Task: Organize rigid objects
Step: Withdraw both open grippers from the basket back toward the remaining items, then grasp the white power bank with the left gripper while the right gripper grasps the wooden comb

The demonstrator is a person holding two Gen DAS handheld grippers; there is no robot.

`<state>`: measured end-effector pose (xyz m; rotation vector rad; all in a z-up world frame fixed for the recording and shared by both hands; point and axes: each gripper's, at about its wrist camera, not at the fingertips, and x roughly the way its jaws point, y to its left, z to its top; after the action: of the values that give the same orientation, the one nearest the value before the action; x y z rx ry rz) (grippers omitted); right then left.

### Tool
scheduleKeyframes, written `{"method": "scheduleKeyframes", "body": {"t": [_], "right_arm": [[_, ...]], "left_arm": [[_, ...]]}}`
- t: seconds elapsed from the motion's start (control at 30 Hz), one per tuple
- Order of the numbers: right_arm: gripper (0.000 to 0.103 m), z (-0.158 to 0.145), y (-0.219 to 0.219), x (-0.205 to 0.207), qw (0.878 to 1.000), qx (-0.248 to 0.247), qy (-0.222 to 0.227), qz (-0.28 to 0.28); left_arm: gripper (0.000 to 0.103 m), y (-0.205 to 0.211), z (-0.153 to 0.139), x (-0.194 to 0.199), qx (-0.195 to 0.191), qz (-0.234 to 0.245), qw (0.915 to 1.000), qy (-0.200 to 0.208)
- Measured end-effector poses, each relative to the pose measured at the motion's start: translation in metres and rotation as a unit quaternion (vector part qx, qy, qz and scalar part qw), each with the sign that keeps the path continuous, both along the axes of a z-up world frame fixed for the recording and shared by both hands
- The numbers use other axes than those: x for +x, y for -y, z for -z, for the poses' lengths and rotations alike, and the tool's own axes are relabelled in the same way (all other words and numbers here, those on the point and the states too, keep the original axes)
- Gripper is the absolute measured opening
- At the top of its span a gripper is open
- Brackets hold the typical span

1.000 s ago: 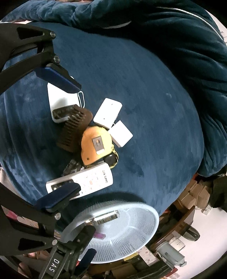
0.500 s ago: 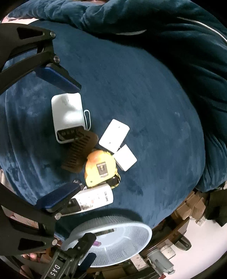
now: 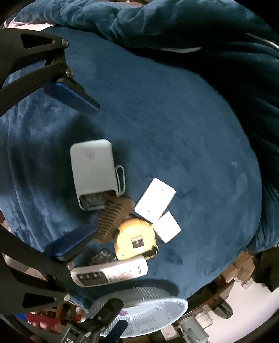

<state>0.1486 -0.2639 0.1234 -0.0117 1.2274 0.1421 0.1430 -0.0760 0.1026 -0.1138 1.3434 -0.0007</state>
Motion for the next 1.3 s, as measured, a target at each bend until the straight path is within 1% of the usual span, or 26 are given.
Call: {"method": "scheduleKeyframes", "body": {"t": [0.13,0.2,0.27,0.37,0.5,0.67,0.77,0.9,1.0,1.07,1.2,1.27,1.3], "right_arm": [[0.103,0.005,-0.015,0.000,1.000,-0.004,-0.005,-0.024],[0.103,0.009,-0.023,0.000,0.999,0.001,-0.010,-0.039],[0.103,0.011,-0.028,0.001,0.999,0.015,-0.019,-0.048],[0.103,0.021,-0.036,0.004,0.996,0.055,-0.047,-0.059],[0.102,0.041,-0.050,0.007,0.987,0.108,-0.093,-0.080],[0.102,0.058,-0.071,0.009,0.979,0.120,-0.122,-0.111],[0.102,0.069,-0.081,0.013,0.973,0.137,-0.144,-0.116],[0.102,0.084,-0.091,0.022,0.970,0.142,-0.160,-0.119],[0.103,0.095,-0.093,0.032,0.966,0.155,-0.174,-0.109],[0.102,0.099,-0.091,0.038,0.966,0.161,-0.173,-0.105],[0.103,0.101,-0.083,0.053,0.964,0.190,-0.166,-0.083],[0.103,0.100,-0.083,0.052,0.962,0.197,-0.166,-0.087],[0.103,0.099,-0.087,0.049,0.960,0.195,-0.170,-0.102]], "left_arm": [[0.102,-0.015,0.007,-0.005,-0.008,-0.012,0.9999,-0.007],[0.102,-0.020,0.010,-0.008,-0.011,-0.015,0.9998,-0.011],[0.102,-0.025,0.015,-0.011,-0.015,-0.019,0.9996,-0.016],[0.102,-0.031,0.022,-0.015,-0.019,-0.022,0.9994,-0.021],[0.102,-0.039,0.030,-0.022,-0.028,-0.029,0.9988,-0.026],[0.102,-0.045,0.035,-0.029,-0.033,-0.038,0.9984,-0.026],[0.102,-0.046,0.037,-0.030,-0.036,-0.040,0.9982,-0.025],[0.102,-0.047,0.039,-0.031,-0.038,-0.040,0.9981,-0.025],[0.102,-0.047,0.040,-0.032,-0.039,-0.039,0.9981,-0.026],[0.102,-0.049,0.040,-0.033,-0.038,-0.039,0.9982,-0.026],[0.102,-0.050,0.042,-0.032,-0.035,-0.041,0.9981,-0.028],[0.102,-0.050,0.044,-0.032,-0.035,-0.042,0.9981,-0.029],[0.102,-0.048,0.044,-0.031,-0.035,-0.041,0.9981,-0.030]]}}
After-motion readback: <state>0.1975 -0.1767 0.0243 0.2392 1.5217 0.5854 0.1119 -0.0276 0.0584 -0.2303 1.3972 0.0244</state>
